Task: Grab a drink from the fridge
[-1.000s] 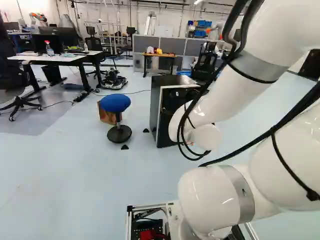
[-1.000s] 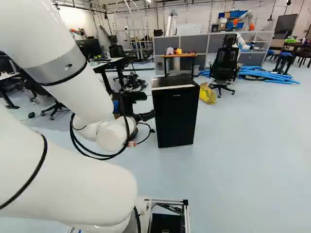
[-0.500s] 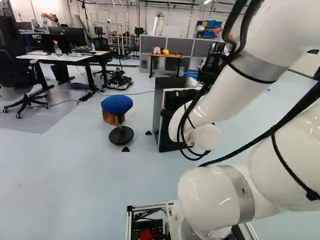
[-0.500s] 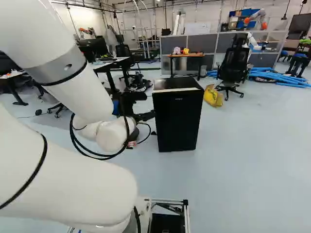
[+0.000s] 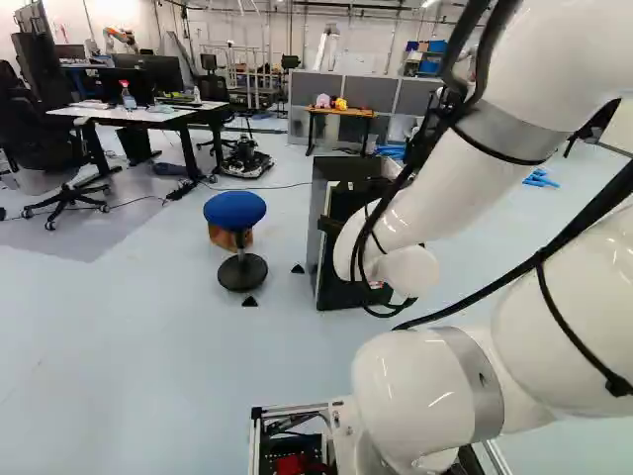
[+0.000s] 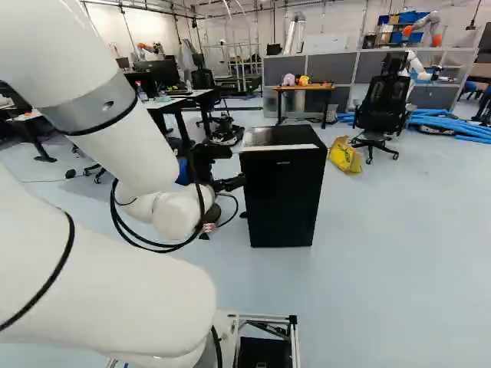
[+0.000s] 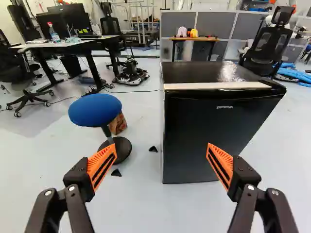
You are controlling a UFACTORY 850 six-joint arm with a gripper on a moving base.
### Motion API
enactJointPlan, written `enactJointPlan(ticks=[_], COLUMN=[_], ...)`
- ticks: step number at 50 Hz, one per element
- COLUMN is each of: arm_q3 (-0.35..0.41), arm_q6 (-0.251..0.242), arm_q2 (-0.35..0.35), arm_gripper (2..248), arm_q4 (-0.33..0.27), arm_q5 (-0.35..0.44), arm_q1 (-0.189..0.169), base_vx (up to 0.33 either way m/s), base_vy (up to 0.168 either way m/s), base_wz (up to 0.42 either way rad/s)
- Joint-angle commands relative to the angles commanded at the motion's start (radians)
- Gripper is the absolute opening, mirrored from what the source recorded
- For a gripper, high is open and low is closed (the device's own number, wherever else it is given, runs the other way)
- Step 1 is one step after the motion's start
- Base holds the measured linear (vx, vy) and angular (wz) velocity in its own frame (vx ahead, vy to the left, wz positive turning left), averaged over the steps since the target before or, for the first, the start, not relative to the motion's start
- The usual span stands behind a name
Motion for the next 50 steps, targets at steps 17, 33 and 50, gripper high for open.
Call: enactJointPlan(ticks=[17,33,50], arm_q3=[0.000,0.000,0.000], arm_q6=[0.000,0.000,0.000], arm_q2=[0.000,0.000,0.000], arm_gripper=[247,247,247], arm_q4=[0.000,0.000,0.000], arm_q5=[0.000,0.000,0.000], arm_q1=[0.000,0.000,0.000], base_vx=[0.109,0.097,0.086], base_vy=[-0.051,-0.033,-0.024], base_wz=[0.099,0.067,-0.002])
